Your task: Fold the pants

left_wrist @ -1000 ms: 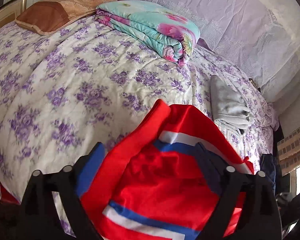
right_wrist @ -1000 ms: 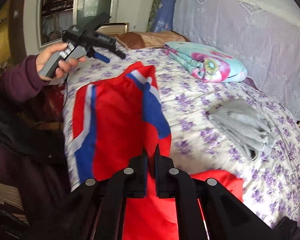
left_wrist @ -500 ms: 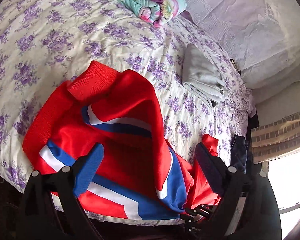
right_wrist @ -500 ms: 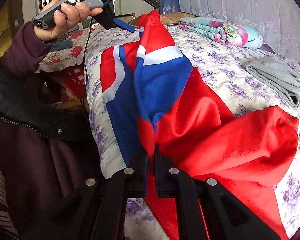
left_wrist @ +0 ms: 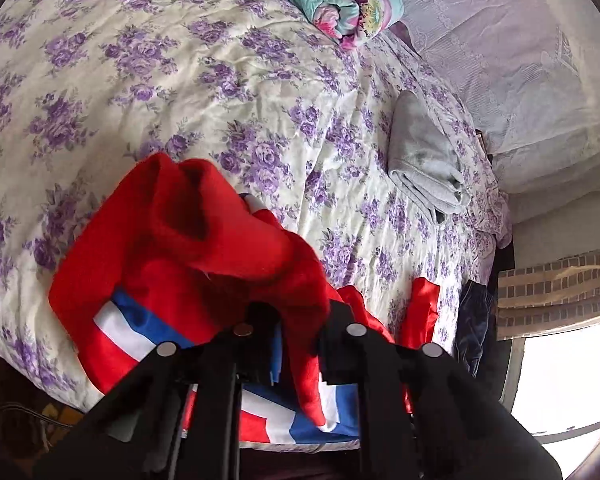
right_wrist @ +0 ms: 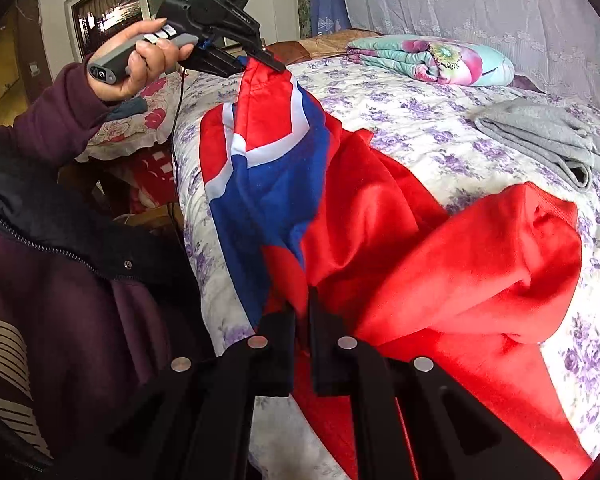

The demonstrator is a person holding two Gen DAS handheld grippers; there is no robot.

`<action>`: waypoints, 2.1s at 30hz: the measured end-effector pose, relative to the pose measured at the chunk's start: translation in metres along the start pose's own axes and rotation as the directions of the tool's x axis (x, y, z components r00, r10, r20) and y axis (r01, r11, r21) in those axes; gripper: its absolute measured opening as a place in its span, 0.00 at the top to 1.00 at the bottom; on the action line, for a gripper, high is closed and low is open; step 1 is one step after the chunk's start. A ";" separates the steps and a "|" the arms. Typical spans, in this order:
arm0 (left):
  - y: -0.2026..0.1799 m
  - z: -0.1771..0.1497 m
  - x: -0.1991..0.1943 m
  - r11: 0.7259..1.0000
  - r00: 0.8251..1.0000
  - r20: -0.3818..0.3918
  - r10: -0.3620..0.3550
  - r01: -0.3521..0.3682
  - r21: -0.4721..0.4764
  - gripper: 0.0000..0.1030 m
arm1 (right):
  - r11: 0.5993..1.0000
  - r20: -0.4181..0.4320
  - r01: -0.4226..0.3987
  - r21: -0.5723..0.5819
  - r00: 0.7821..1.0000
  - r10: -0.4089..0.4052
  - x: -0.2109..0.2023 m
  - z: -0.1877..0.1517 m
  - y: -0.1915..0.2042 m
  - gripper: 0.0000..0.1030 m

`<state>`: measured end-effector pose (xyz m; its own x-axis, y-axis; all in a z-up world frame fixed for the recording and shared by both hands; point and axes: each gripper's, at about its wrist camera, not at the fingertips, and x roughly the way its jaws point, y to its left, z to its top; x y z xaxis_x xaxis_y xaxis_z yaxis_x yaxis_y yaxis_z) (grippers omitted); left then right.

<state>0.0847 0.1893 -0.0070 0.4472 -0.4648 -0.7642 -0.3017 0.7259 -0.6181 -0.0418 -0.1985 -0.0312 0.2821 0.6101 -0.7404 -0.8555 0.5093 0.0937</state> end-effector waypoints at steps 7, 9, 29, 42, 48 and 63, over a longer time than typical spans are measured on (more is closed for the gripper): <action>0.017 -0.034 -0.040 0.995 0.995 0.093 0.020 -0.028 0.091 0.92 | 0.999 0.050 -0.050 -0.018 0.997 0.051 -0.027 0.003 0.012 0.94; 0.039 -0.051 -0.033 0.992 0.994 0.089 0.067 -0.076 0.101 0.92 | 0.999 -0.003 -0.047 -0.018 0.999 0.047 -0.010 -0.007 0.018 0.94; 0.090 -0.056 -0.011 0.986 0.976 0.195 0.093 -0.117 0.117 0.87 | 0.996 -0.052 -0.039 0.078 0.998 0.043 0.027 -0.007 0.014 0.94; 0.077 -0.095 -0.095 0.982 0.953 0.284 0.101 -0.141 0.125 0.31 | 0.992 0.117 -0.014 0.128 0.993 -0.001 -0.031 0.004 0.023 0.17; -0.009 -0.109 -0.068 0.907 0.955 0.296 0.019 -0.141 0.397 0.28 | 0.882 0.189 0.167 0.442 0.943 -0.273 -0.082 0.042 -0.034 0.03; 0.001 -0.113 0.045 0.904 0.973 0.226 0.041 -0.133 0.406 0.23 | 0.619 0.099 0.500 0.605 0.725 -0.682 -0.078 -0.019 -0.056 0.93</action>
<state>0.0092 0.1120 -0.0632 0.6127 -0.3079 -0.7278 0.0097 0.9238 -0.3827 -0.0246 -0.2859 0.0082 0.8305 0.1552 -0.5350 -0.1260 0.9879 0.0909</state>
